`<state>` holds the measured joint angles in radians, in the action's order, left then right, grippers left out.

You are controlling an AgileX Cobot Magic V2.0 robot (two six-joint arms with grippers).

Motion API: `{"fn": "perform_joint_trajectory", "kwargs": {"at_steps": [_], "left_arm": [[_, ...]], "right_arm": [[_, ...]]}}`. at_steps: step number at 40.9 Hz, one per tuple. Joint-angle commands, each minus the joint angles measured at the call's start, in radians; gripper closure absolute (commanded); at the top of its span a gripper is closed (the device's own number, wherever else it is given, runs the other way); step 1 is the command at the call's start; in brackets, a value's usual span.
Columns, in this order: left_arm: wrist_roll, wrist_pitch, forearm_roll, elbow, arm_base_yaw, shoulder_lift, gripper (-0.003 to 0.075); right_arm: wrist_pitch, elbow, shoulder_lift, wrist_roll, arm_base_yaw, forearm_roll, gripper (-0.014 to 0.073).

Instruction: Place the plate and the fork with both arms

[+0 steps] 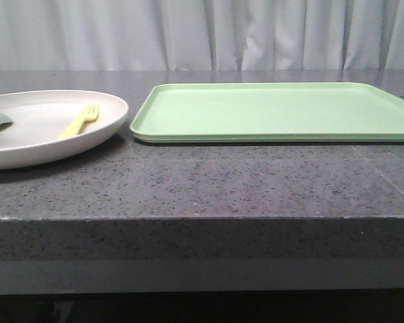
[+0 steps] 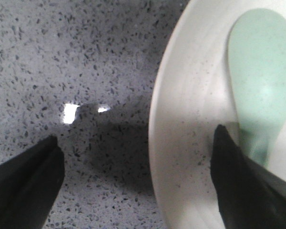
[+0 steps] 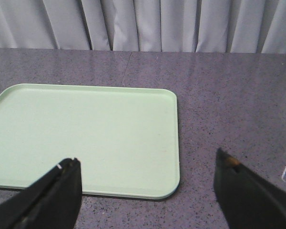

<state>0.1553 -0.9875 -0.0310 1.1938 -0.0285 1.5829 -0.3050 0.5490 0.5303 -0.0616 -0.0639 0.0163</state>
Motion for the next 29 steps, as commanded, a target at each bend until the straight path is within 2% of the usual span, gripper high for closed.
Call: {"fn": "perform_joint_trajectory", "kwargs": {"at_steps": [1, 5, 15, 21, 29], "left_arm": [[-0.001, 0.012, 0.003, 0.029, -0.004, -0.028, 0.0139], [-0.001, 0.012, 0.003, 0.029, -0.004, -0.028, 0.0213], [-0.001, 0.012, 0.003, 0.031, -0.004, -0.028, 0.0577], [-0.001, 0.016, 0.003, 0.031, -0.004, -0.028, 0.0736], [-0.001, 0.016, 0.003, 0.031, -0.004, -0.033, 0.0738]], "right_arm": [[0.091, 0.036, 0.009, 0.007, 0.001, -0.01, 0.0001], [0.091, 0.036, 0.009, 0.007, 0.001, -0.01, 0.0001], [0.091, 0.036, 0.009, 0.007, 0.001, -0.01, 0.0001], [0.09, 0.036, 0.009, 0.007, 0.001, -0.01, 0.0001], [0.086, 0.036, 0.009, 0.007, 0.001, -0.01, 0.0001]]}}
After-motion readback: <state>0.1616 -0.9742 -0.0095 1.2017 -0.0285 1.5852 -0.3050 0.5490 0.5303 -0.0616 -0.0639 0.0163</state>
